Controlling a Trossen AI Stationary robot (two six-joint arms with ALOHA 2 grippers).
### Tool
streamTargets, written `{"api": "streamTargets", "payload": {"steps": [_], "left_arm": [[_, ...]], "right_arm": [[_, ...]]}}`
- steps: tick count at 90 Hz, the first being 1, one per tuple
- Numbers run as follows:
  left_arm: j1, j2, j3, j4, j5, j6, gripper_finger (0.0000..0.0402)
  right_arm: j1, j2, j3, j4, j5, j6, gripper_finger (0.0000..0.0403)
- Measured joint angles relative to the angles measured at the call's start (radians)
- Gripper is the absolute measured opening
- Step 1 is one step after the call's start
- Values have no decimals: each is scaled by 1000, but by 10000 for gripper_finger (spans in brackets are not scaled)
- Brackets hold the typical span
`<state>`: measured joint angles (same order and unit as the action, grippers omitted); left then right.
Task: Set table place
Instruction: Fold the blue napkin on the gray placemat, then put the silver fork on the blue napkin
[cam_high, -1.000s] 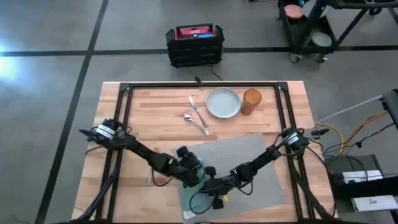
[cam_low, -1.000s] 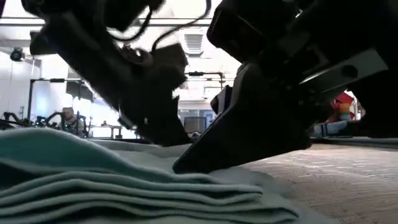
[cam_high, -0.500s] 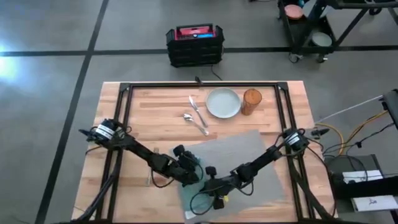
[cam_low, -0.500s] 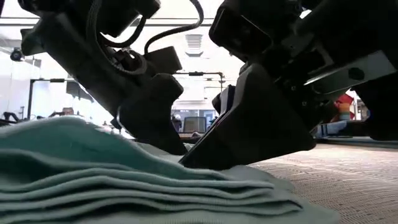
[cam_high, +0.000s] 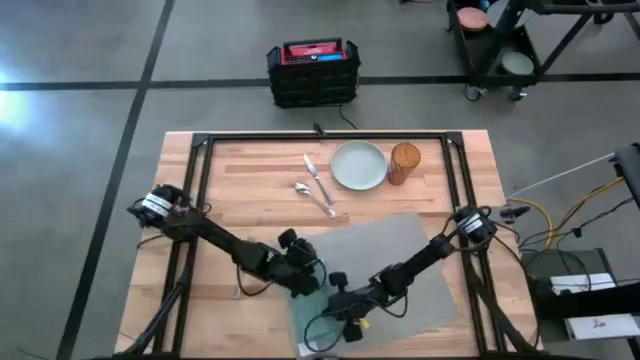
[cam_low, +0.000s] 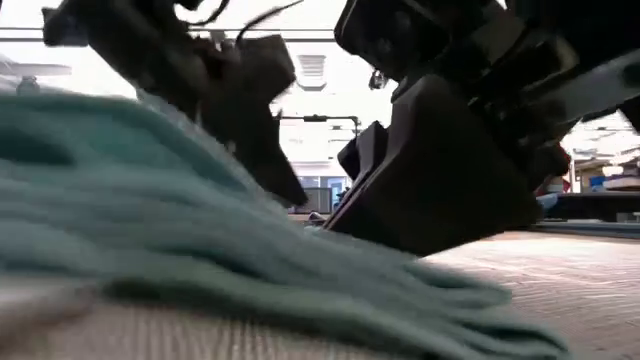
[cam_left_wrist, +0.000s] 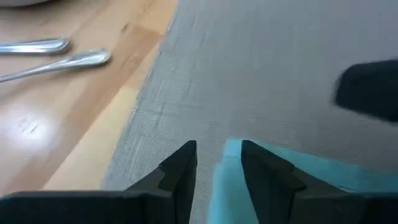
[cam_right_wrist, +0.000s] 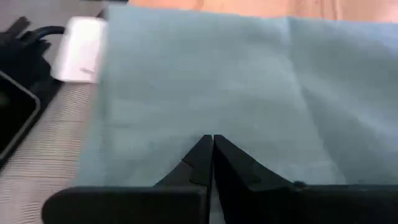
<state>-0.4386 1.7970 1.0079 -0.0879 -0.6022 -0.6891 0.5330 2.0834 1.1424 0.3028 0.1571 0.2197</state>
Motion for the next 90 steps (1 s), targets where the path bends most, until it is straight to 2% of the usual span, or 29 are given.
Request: {"api": "streamTargets", "payload": {"steps": [22, 41, 66, 90], "left_arm": [[-56, -136, 4, -40, 43, -13, 113], [-129, -133, 3, -111, 137, -134, 113], [-218, -30, -5, -124, 226, -252, 113], [-275, -38, -5, -141, 224, -309, 113]], "right_arm": [[-1, -191, 53, -283, 19, -18, 0], [3, -372, -31, -578, 46, 89, 0], [51, -472, -275, -630, 41, 294, 0], [72, -485, -322, -618, 51, 338, 0]]}}
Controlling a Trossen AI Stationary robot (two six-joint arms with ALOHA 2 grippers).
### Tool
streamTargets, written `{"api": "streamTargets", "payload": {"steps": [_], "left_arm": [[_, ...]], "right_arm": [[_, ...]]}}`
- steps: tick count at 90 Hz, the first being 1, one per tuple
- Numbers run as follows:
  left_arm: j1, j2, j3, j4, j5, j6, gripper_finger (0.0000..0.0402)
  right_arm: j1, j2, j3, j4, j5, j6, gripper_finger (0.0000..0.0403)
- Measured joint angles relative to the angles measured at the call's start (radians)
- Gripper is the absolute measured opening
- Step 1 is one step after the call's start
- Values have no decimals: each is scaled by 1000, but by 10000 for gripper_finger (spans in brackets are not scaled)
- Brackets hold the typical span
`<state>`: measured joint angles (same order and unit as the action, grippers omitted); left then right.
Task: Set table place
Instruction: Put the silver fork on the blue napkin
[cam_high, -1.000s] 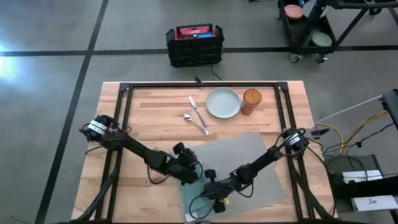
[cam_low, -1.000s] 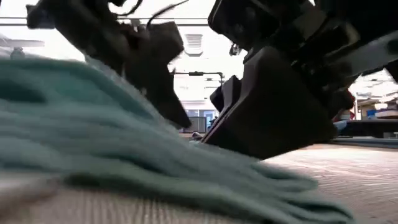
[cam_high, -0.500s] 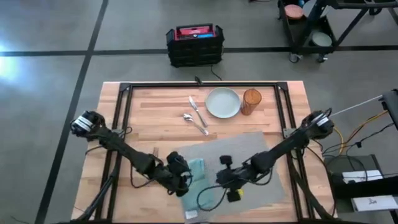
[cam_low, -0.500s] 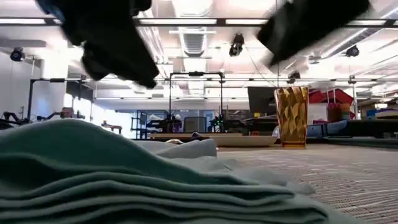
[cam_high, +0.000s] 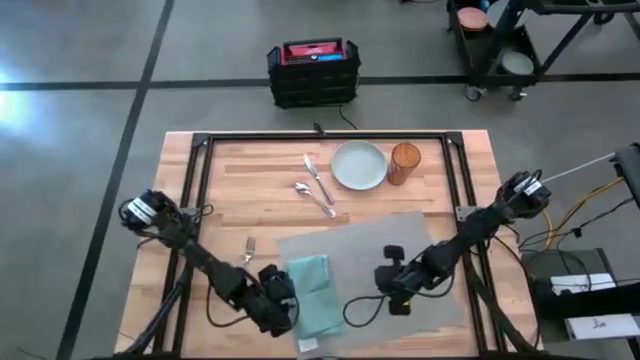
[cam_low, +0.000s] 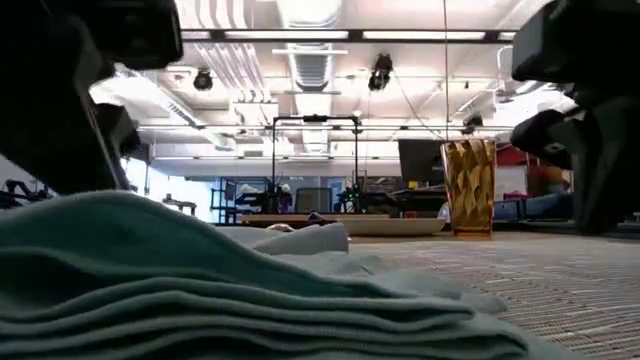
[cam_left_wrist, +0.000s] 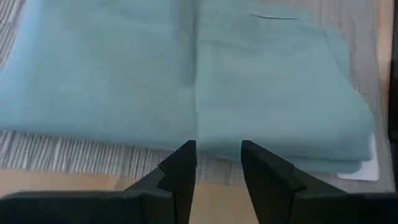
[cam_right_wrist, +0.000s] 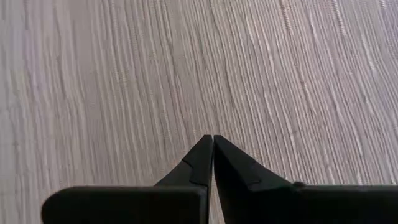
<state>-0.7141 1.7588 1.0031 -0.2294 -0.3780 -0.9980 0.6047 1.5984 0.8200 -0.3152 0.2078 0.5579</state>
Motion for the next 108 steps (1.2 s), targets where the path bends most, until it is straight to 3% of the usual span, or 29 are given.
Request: {"api": "streamTargets", "payload": {"steps": [21, 45, 55, 85, 108], "left_arm": [[-23, 14, -11, -20, -40, -13, 113], [-20, 94, -9, -13, -15, -5, 113], [-27, 102, -7, -27, -56, -9, 113], [-22, 48, -9, -312, -83, -92, 114], [-28, 2, -6, -384, -38, -133, 114]], "right_arm": [[-1, 0, 0, 1, 3, -36, 0], [-2, 29, -19, -4, 5, -34, 0], [-2, 54, -18, 10, 4, -14, 0], [-16, 131, 32, 30, 81, 129, 0], [-58, 129, 79, -16, 100, 71, 0]]}}
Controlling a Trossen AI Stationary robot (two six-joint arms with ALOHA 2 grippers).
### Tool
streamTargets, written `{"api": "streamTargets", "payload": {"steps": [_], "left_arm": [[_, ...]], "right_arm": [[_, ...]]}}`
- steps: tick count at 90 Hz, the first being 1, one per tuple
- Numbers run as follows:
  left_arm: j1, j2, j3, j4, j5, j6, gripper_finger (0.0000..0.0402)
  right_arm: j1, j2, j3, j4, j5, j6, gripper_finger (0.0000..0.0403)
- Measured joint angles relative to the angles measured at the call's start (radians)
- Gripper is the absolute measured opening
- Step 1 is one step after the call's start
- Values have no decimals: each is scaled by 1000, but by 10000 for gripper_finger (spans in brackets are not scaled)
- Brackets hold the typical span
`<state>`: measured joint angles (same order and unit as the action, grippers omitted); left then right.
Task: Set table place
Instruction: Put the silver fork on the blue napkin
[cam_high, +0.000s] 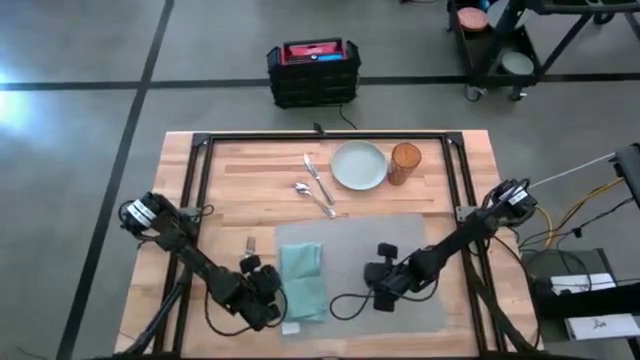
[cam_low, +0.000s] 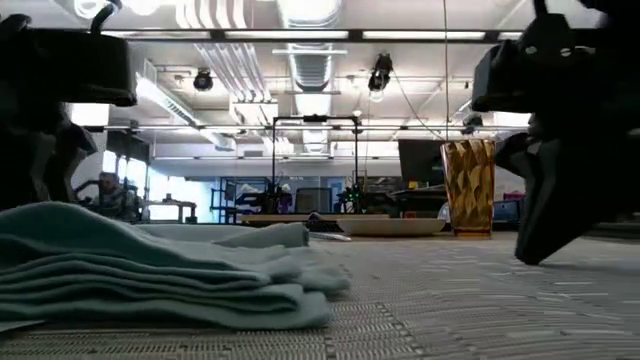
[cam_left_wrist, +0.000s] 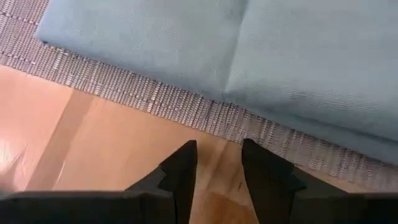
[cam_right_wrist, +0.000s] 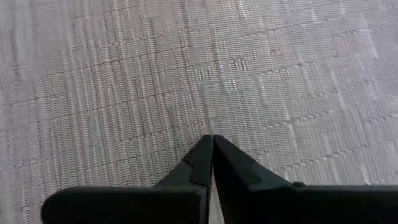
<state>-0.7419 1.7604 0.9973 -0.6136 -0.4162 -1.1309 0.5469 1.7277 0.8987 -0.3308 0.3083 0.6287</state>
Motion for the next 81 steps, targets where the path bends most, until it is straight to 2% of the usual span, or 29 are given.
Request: {"api": "streamTargets", "payload": {"steps": [18, 31, 49, 57, 67, 81], "left_arm": [[-1, -150, 32, -84, -11, -93, 114], [2, -240, 20, -239, -6, -364, 114], [4, -304, -24, -459, 173, -650, 114], [12, -319, -77, -425, 201, -689, 113], [32, -329, -161, -303, 222, -693, 114], [61, -328, -279, -120, 223, -681, 120]], "right_arm": [[-17, -58, 94, -146, 7, 0, 0], [-23, -67, 89, -155, 54, 8, 0], [-17, -44, 22, -110, 82, 91, 0], [-10, -42, -13, -45, 83, 121, 0], [8, -40, -51, 58, 82, 145, 0], [26, -40, -59, 83, 98, 134, 0]]}}
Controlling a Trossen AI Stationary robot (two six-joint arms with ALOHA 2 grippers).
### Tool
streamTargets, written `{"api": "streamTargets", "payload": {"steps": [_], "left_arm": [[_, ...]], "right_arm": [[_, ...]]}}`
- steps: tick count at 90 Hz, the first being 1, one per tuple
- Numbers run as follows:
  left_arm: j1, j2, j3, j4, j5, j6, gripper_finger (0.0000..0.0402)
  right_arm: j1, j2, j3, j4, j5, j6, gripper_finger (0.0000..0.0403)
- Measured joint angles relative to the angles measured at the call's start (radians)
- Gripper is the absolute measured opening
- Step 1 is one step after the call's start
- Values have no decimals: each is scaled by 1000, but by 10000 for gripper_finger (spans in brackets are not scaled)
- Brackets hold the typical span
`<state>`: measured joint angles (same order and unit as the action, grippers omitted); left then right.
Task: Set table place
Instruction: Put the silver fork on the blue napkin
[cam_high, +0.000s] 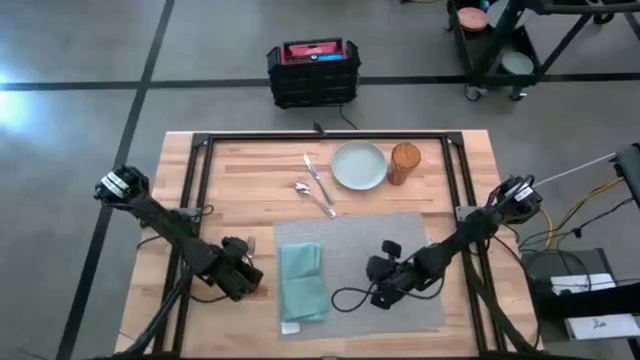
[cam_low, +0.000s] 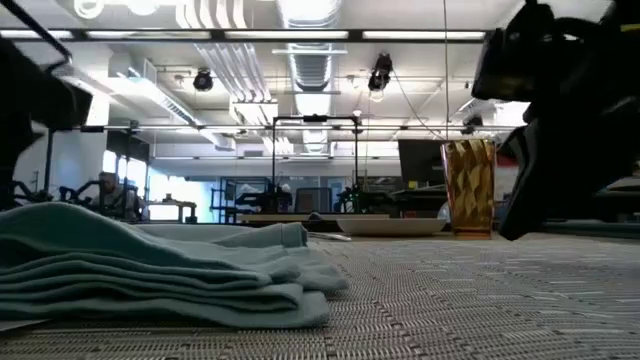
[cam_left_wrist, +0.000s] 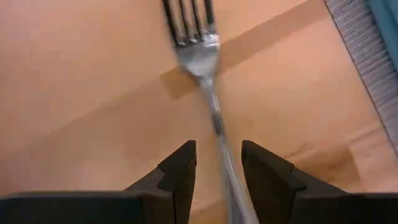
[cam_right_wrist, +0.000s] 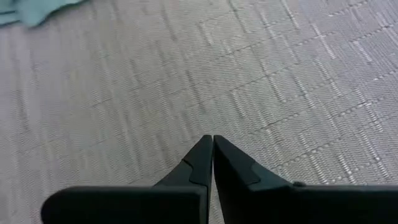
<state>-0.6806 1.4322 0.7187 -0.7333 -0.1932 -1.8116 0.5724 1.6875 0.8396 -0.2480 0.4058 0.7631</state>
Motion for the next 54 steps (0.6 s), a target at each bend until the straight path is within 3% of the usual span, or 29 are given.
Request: {"api": "streamTargets", "payload": {"steps": [34, 43, 54], "left_arm": [[24, 12, -59, 69, 0, -11, 159], [27, 22, -64, 72, -3, -26, 136], [27, 33, -66, 72, -23, -48, 77]], "right_arm": [[5, 0, -19, 6, 70, -40, 0], [5, 0, -33, 40, 87, -42, 0], [5, 0, -49, 83, 95, -40, 0]]}}
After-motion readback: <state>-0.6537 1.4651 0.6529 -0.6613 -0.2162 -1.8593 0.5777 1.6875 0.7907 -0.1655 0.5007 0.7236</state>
